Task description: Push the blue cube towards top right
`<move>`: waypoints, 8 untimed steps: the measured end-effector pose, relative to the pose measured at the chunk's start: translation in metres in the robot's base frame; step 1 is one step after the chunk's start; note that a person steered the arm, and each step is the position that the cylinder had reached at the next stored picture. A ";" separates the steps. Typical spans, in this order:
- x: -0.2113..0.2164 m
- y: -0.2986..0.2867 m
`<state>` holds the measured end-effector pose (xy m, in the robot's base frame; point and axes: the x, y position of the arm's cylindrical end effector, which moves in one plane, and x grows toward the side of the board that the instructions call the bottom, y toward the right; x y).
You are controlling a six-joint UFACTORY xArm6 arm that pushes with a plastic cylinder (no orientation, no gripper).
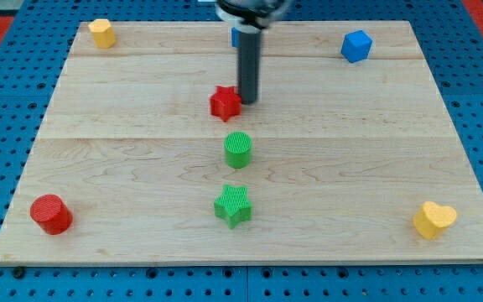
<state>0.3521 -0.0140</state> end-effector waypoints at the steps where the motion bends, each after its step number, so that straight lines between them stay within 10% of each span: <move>1: -0.070 -0.016; 3: -0.134 -0.066; 8: -0.148 0.101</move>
<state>0.2040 0.0874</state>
